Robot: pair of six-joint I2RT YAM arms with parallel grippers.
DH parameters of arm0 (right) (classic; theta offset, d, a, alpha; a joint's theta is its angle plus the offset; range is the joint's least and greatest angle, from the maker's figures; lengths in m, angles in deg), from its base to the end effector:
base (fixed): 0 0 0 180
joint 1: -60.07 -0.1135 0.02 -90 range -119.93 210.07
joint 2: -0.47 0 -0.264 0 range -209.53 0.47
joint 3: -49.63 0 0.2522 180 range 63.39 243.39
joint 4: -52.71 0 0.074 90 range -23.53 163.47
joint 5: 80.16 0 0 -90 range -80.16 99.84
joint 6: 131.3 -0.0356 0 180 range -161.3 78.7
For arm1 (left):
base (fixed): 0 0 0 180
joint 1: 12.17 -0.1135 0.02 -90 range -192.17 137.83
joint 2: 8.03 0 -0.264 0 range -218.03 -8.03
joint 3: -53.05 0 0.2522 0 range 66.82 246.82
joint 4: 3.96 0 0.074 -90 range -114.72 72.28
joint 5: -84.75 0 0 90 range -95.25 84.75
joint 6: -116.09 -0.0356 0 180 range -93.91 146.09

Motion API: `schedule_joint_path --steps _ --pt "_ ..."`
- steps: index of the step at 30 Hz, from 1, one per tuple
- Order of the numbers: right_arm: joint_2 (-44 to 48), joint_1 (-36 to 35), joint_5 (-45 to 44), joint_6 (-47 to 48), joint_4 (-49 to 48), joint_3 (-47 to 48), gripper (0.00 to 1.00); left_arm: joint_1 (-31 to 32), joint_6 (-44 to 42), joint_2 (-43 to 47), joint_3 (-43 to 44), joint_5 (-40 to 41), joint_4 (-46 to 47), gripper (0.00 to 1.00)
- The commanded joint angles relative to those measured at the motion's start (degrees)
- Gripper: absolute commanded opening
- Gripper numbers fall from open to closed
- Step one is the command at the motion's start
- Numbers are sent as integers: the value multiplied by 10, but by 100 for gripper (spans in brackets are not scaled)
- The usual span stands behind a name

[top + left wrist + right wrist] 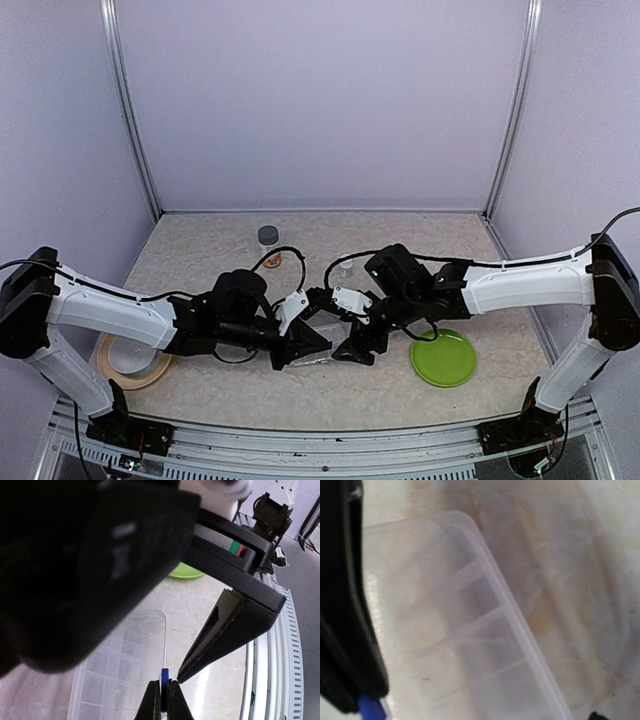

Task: Sort the pills into containers
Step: Pick up the lid of the pill container from the pill container.

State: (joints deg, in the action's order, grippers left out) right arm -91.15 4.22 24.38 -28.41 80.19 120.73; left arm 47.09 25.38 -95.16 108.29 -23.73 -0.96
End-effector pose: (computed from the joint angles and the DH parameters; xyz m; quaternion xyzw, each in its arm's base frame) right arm 0.1814 0.2833 0.2084 -0.5602 0.7388 0.2401 0.2875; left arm 0.1514 -0.2767 0.1919 0.4955 0.6954 -0.3660 0.3701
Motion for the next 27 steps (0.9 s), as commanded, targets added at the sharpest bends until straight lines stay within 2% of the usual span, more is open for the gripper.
schedule_joint_path --steps 1,8,17,22,27 --pt "14 9 -17 -18 -28 -16 94 -5 22 -21 -6 37 39 0" --pt "42 23 -38 -53 -62 -50 98 -21 49 -40 -4 42 61 0" --pt "79 54 -46 -133 -138 -126 98 -85 107 -80 0 -24 94 0" --pt "65 58 -54 -171 -174 -141 92 -95 128 -99 2 -26 111 0" --pt "55 58 -20 -181 -238 -161 77 -103 152 -105 4 -32 123 0"
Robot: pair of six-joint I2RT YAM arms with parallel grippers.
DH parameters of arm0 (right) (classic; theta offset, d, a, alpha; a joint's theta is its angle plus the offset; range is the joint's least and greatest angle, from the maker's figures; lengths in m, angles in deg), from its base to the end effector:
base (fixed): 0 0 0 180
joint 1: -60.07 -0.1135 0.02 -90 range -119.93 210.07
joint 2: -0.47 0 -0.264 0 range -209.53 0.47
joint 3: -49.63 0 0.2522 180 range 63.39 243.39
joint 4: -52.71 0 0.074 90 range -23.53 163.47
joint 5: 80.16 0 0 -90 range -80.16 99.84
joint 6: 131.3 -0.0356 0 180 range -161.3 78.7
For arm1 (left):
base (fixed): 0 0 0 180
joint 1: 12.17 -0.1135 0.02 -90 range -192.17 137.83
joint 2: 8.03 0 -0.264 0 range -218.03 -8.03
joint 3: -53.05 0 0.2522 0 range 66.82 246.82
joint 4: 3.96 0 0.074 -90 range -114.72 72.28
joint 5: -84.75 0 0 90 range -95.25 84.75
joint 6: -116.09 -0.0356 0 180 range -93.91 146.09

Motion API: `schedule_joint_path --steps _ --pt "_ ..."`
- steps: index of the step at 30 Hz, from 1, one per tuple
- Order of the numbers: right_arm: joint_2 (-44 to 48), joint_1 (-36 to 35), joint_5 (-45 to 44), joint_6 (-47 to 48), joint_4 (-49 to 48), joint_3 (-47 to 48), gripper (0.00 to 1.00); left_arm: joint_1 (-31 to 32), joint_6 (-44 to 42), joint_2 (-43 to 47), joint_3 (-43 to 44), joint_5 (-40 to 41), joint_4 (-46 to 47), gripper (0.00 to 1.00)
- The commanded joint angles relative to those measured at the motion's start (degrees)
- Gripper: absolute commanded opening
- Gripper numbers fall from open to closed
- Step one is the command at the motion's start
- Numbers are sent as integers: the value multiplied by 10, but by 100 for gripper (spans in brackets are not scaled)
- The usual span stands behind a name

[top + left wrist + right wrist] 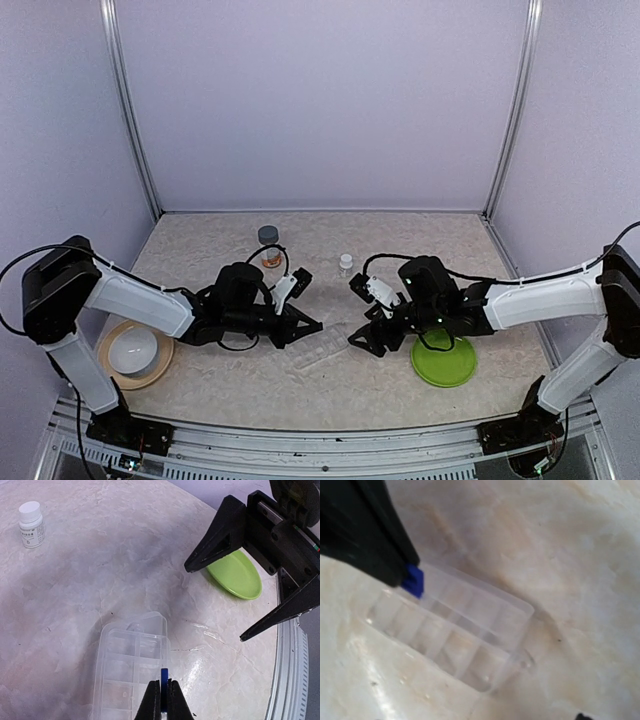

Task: Sort the pills into containers
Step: Pick up the lid of the pill container from the pill container.

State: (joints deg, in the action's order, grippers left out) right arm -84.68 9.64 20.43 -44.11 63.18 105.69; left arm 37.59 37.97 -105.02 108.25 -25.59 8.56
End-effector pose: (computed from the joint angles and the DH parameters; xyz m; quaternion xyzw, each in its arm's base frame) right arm 0.1874 0.2370 0.1845 -0.3996 0.8083 0.2647 0.3419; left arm 0.2062 -0.2628 0.1550 0.3601 0.7743 -0.3858 0.3492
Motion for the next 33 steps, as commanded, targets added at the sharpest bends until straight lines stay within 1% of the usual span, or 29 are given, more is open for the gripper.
schedule_joint_path --steps 1,5,9,16,23,25,33 --pt "-16 3 17 -26 -75 -10 74 -9 29 -7 4 -18 31 0" --pt "-44 2 -18 -44 -85 5 65 -11 41 -7 5 -22 35 0" --pt "-80 2 -51 -65 -78 23 60 -11 51 -10 5 -28 39 0" --pt "-115 2 -64 -88 -78 41 56 -15 59 -18 7 -32 49 0" --pt "-143 -1 -72 -89 -73 57 51 -18 69 -26 5 -27 57 0" --pt "-153 -3 -76 -88 -69 61 50 -20 73 -28 4 -28 60 2" --pt "-170 -9 -100 -94 -69 66 48 -23 82 -29 -2 -31 75 3"
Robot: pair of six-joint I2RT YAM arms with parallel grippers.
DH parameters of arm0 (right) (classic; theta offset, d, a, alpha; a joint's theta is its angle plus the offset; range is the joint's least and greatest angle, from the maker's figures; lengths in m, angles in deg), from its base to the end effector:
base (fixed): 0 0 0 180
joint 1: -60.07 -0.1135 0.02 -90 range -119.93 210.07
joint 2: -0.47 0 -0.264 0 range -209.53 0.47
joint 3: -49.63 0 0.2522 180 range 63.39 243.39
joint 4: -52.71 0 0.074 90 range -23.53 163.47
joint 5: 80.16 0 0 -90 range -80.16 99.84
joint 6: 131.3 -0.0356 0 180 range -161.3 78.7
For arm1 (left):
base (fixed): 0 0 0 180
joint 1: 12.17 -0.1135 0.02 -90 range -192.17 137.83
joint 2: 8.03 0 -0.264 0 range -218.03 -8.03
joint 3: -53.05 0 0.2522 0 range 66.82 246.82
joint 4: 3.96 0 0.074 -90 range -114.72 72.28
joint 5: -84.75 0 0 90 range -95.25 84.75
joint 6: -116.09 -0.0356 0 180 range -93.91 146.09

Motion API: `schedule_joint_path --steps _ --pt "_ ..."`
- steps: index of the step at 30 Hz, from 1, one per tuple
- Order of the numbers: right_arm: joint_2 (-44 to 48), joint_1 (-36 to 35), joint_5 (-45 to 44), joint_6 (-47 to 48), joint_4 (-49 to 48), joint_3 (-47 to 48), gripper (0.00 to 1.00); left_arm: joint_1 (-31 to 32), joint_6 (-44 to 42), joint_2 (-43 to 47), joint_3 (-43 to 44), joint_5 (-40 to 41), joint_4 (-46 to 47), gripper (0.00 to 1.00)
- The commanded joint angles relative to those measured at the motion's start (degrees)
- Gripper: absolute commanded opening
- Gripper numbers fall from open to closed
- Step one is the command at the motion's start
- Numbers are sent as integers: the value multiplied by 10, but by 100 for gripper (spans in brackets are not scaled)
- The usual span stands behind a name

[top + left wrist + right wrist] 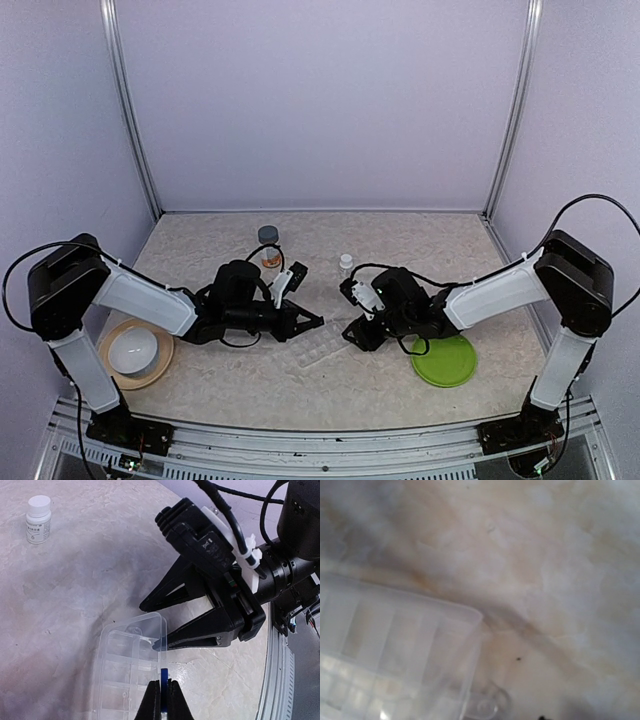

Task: Sort the pills into containers
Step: Pick up the lid of the pill container from the pill container.

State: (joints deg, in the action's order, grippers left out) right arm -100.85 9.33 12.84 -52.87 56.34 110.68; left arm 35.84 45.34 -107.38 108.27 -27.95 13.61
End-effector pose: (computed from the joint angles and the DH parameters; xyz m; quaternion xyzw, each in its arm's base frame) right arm 0.2157 0.2669 0.1334 -0.3180 0.8632 0.2231 0.3225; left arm 0.2169 -0.2615 0.1506 0.3074 0.7822 -0.4249 0.3365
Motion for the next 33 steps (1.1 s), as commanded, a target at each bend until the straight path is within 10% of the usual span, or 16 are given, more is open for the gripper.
schedule_joint_path --steps 1,18,33 --pt "-10 -6 -28 -7 1 18 48 -6 10 -5 -4 -9 27 3" --pt "-27 -14 -32 9 22 32 47 -34 56 7 -25 41 44 25" --pt "-34 -16 -35 12 46 55 47 -12 -34 76 -43 41 -29 87"
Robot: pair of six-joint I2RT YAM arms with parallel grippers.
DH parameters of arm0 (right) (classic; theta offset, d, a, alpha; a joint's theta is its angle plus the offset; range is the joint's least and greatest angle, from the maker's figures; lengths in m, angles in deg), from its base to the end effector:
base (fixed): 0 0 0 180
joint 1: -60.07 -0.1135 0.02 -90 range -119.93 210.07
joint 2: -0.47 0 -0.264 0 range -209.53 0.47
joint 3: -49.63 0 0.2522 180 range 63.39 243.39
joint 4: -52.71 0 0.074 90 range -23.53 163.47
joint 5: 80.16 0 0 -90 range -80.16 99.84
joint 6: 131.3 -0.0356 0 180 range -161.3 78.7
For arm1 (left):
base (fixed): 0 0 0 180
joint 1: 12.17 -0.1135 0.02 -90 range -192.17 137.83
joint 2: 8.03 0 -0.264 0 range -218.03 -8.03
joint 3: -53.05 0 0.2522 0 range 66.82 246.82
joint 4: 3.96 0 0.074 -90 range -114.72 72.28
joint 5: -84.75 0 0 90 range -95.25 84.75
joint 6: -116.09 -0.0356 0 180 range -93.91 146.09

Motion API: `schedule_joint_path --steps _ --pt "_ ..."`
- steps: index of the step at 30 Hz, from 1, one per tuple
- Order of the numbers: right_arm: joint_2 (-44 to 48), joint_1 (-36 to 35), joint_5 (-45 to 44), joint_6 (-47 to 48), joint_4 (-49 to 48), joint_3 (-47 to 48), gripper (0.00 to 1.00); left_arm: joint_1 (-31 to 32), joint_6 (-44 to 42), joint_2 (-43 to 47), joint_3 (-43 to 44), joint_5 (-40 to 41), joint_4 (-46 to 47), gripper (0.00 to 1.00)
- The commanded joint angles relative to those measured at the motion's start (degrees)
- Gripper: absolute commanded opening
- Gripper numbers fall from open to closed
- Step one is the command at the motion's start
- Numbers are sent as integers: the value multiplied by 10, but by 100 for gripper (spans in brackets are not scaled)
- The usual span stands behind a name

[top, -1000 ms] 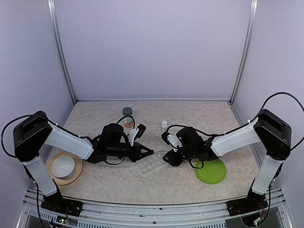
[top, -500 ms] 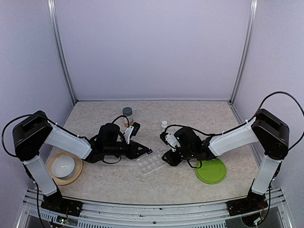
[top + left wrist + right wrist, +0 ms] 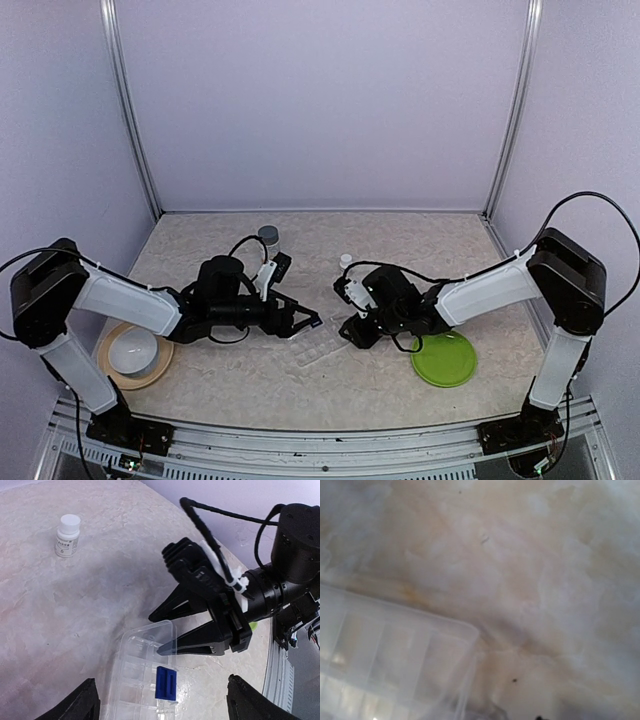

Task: Sort the pills into containers
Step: Pick up the lid of the pill container from the pill container.

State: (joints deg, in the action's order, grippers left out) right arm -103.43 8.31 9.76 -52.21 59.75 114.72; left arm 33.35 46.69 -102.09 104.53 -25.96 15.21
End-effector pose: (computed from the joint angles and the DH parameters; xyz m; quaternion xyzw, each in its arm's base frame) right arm 0.2206 0.2798 0.1331 -0.3232 0.8685 0.1949 0.3213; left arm 0.2172 -0.2392 0.1636 0.2738 0.7816 -0.4205 0.3706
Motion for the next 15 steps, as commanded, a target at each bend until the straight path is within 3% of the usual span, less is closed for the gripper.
schedule_joint_path --steps 1,5,15 --pt "-9 -6 -4 5 13 15 47 17 -52 26 -5 37 -59 90" --pt "-10 -6 -3 2 14 16 47 31 -68 30 -3 87 -96 98" --pt "-6 -6 -1 2 17 20 47 55 -85 20 5 166 -141 99"
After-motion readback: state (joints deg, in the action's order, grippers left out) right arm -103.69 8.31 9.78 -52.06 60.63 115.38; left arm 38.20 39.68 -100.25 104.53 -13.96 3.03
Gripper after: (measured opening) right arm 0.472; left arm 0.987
